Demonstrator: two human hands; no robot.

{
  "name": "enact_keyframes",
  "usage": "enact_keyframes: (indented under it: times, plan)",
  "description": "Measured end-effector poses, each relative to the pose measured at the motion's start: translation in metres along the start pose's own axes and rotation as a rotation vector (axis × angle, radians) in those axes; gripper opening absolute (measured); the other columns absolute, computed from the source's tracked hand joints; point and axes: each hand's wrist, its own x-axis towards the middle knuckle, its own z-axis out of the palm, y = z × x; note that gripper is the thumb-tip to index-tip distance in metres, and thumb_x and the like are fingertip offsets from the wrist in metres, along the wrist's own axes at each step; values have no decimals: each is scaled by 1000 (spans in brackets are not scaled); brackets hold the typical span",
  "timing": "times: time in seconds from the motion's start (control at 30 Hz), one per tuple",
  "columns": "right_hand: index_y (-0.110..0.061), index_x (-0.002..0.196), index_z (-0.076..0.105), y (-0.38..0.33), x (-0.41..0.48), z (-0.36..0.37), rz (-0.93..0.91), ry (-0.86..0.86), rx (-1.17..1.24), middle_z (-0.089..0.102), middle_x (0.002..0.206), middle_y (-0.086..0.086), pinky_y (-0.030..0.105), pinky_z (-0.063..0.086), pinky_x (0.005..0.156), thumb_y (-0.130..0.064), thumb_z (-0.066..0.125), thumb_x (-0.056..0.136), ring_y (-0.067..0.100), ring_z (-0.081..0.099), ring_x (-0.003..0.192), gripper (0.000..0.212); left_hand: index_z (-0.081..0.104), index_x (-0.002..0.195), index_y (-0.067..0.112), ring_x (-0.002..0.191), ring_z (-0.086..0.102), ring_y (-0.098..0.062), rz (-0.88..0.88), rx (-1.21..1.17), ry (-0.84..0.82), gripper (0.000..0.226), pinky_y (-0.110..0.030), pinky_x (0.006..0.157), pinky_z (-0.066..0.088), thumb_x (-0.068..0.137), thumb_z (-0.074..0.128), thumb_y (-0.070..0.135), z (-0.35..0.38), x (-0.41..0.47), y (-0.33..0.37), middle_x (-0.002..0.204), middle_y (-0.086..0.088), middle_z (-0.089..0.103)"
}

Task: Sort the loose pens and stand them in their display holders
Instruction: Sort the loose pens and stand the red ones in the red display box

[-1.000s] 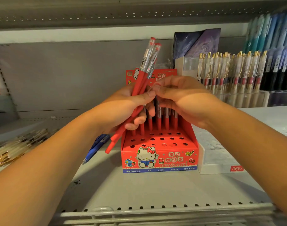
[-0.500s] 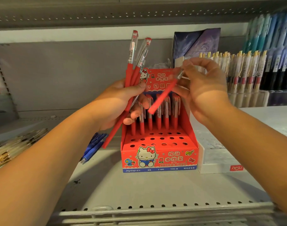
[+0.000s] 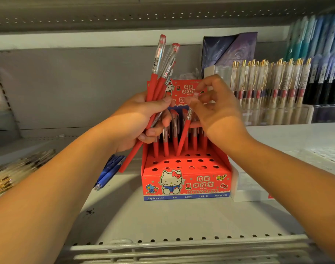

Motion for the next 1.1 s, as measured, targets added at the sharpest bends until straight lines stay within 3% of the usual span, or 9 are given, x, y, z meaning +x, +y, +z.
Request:
enact_keyframes:
  times: [0.2,0.33,0.4,0.5,0.6,0.7,0.83,0.93,1.1]
  plan:
    - [-25,89,59,3,-5,6,-98,-105,-122,55,70,-3,48,56,49,-22,78,82,25,64,60,21,49,95,12,35,29,-10,3,-12,-4,14,-12,35,21,103,49,23,1,0,0,62,-5,53]
    - [-25,91,62,2,-6,8,-59,-200,-97,59,77,6,47,57,47,-19,75,85,30,65,60,15,51,93,14,36,30,-10,15,-15,-9,16,-13,36,21,102,49,26,1,-1,0,63,-6,52]
    - [-25,91,64,3,-5,7,-34,-235,-138,62,79,5,42,59,51,-22,74,86,25,66,63,12,53,92,15,36,30,-10,13,-15,-16,17,-13,35,21,103,49,27,1,-1,0,63,-6,52]
    - [-29,96,71,5,-6,5,-43,-319,-291,65,77,-8,17,52,57,-28,72,87,3,60,63,9,55,96,14,36,30,-10,6,-11,-25,16,-13,35,21,103,48,26,1,0,-1,63,-6,52]
    - [-32,91,72,1,-5,3,-48,-289,-325,63,71,-12,12,41,55,-25,68,88,-1,54,59,9,55,96,14,36,30,-10,2,-20,-33,16,-13,35,21,102,48,27,1,0,-1,63,-5,53]
    - [-31,90,66,-7,-2,3,-4,-193,-172,64,74,-8,21,42,55,-12,65,84,2,50,53,20,53,92,15,35,30,-9,-3,-25,-55,16,-12,35,22,102,48,27,1,0,-2,62,-6,53]
    - [-18,115,62,-20,-2,0,178,-206,240,71,85,-3,25,47,44,-9,64,90,8,66,67,27,50,95,11,36,30,-10,-17,13,-118,17,-14,35,23,102,48,27,3,-1,-4,65,-7,54]
    - [-16,118,61,-24,-4,-2,240,-219,438,73,102,9,25,49,49,-15,65,92,15,71,77,27,49,95,12,37,31,-11,-34,11,-144,18,-14,35,23,100,49,29,2,-1,-5,66,-9,54]
    - [-17,122,58,-20,0,-2,302,-192,590,73,100,6,32,55,64,-17,63,95,18,70,84,28,53,99,10,37,30,-11,-58,21,-212,22,-14,36,24,96,50,32,2,-2,-6,66,-10,54]
